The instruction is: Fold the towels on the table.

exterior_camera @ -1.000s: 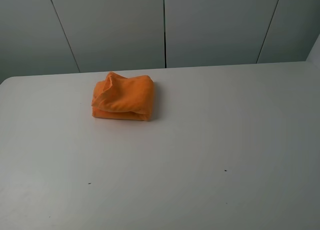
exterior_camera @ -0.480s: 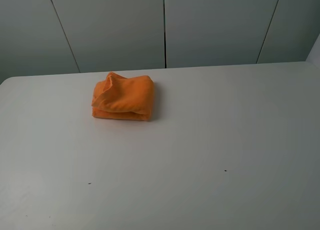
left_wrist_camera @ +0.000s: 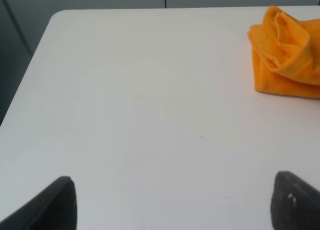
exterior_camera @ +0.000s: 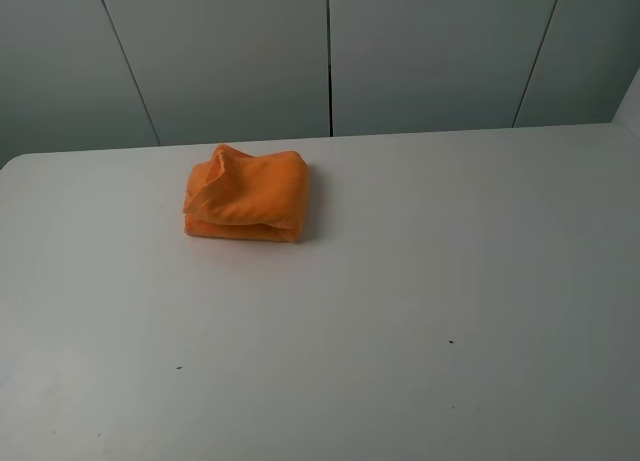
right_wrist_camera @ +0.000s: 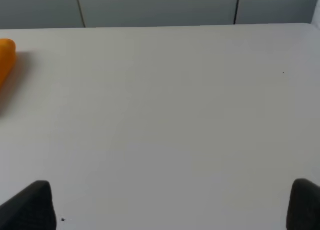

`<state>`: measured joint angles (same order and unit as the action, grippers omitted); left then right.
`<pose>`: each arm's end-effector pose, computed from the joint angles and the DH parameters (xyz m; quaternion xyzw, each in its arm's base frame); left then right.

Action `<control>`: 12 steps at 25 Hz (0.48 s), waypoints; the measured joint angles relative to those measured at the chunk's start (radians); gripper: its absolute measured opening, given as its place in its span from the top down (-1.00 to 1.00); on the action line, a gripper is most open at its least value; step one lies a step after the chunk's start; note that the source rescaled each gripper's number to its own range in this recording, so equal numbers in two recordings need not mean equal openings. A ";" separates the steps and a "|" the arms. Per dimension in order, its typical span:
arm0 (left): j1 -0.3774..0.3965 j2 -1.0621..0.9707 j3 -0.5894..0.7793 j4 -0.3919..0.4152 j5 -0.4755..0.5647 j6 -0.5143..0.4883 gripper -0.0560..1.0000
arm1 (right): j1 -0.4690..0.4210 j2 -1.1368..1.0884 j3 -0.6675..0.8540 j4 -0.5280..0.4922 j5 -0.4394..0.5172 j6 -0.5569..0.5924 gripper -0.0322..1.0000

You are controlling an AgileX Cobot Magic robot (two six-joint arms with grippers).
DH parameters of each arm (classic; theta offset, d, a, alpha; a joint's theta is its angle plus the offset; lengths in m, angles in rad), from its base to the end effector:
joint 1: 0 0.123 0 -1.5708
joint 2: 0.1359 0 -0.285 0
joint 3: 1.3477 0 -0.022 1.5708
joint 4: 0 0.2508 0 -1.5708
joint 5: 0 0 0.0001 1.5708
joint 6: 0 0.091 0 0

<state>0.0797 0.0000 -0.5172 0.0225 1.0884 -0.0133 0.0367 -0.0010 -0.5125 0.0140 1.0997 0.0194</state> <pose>-0.0081 0.0012 0.2798 -0.0405 0.8549 0.0284 0.5164 -0.0081 0.0008 0.2776 -0.0079 0.8598 0.0213 0.5102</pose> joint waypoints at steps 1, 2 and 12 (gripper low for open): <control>0.000 0.000 0.000 0.000 0.000 0.000 -0.98 | -0.013 0.000 0.000 -0.002 0.000 -0.007 -1.00; 0.000 0.000 0.000 0.000 0.000 0.000 -0.98 | -0.023 0.000 0.000 -0.002 0.000 -0.012 -1.00; 0.000 0.000 0.000 0.000 0.000 0.002 -0.98 | -0.079 0.000 0.000 -0.002 0.000 -0.019 -1.00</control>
<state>0.0797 0.0000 -0.5172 0.0225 1.0884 -0.0114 -0.0421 -0.0010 -0.5125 0.0120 1.0997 0.0000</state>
